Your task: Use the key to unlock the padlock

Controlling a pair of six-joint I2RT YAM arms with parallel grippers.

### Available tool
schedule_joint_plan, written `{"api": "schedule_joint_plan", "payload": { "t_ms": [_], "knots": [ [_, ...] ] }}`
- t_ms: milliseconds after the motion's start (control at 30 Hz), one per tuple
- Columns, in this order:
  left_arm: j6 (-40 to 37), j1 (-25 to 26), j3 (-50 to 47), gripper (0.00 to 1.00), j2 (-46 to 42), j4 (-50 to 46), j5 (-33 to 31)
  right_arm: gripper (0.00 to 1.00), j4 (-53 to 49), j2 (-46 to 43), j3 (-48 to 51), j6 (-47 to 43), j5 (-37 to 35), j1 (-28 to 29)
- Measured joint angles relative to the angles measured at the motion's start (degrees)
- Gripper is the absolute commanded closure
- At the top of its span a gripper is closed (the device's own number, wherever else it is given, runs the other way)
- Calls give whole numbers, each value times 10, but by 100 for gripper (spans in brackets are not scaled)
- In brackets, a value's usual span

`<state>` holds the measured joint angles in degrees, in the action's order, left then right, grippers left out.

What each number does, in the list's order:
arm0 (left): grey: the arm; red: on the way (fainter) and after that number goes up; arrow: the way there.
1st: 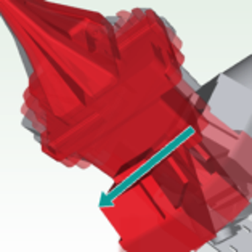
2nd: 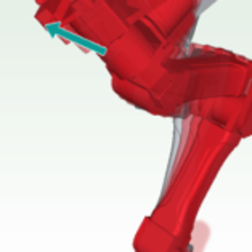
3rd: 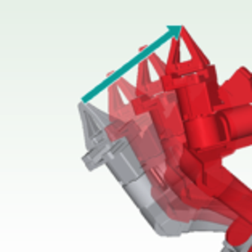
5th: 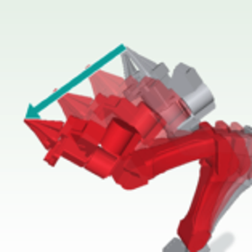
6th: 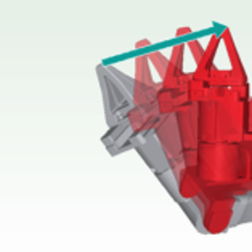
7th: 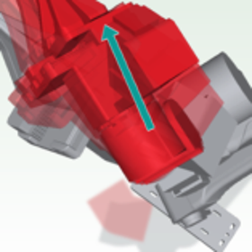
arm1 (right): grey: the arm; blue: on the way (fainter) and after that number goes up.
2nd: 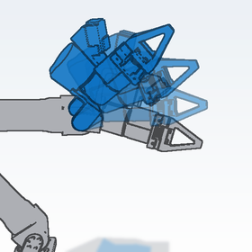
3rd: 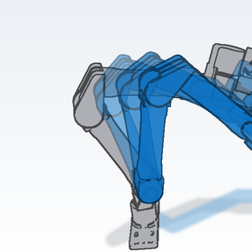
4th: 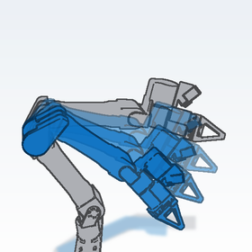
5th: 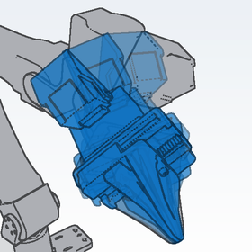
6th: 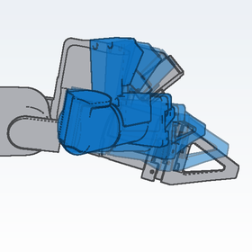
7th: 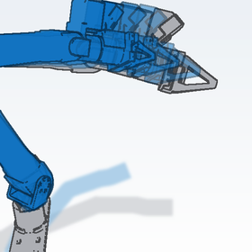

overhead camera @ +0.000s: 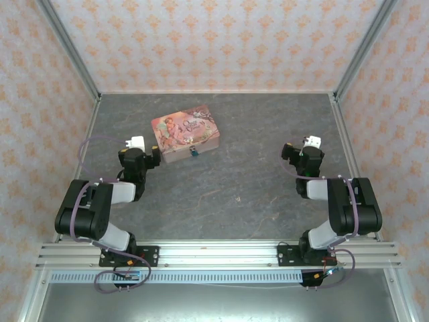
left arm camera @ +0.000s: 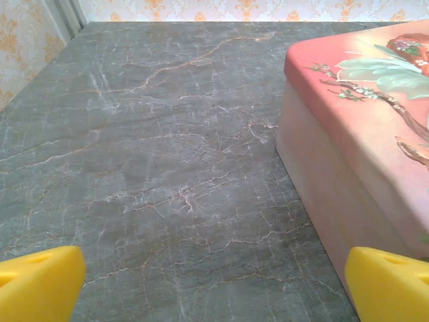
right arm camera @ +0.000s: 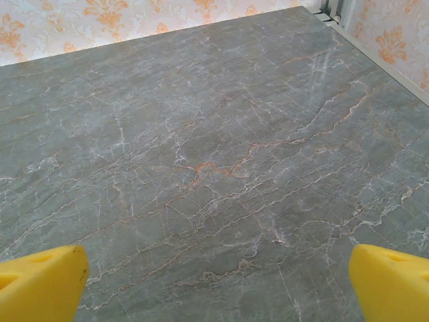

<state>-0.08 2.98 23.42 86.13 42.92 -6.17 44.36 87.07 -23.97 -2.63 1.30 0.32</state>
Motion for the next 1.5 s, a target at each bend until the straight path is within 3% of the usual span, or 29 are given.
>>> {"api": "schedule_joint_plan", "payload": {
  "t_ms": [633,900,1067,1267,1400,1500],
  "knots": [
    [1,0,0,0,-1,0,-1,1,0,0,0,2,-3,0],
    [7,0,0,0,-52,-26,-20,1,-7,-7,4,16,-28,0],
    [29,0,32,0,-161,-164,-28,1,-123,-115,-9,32,-37,0],
    [134,0,172,0,-284,-372,6,3,-345,-256,-105,116,-8,14],
    [218,15,200,0,-302,-461,76,12,-485,-297,-150,180,23,79],
    [270,68,199,0,-284,-509,121,19,-579,-298,-172,228,42,145]
  ]
}}
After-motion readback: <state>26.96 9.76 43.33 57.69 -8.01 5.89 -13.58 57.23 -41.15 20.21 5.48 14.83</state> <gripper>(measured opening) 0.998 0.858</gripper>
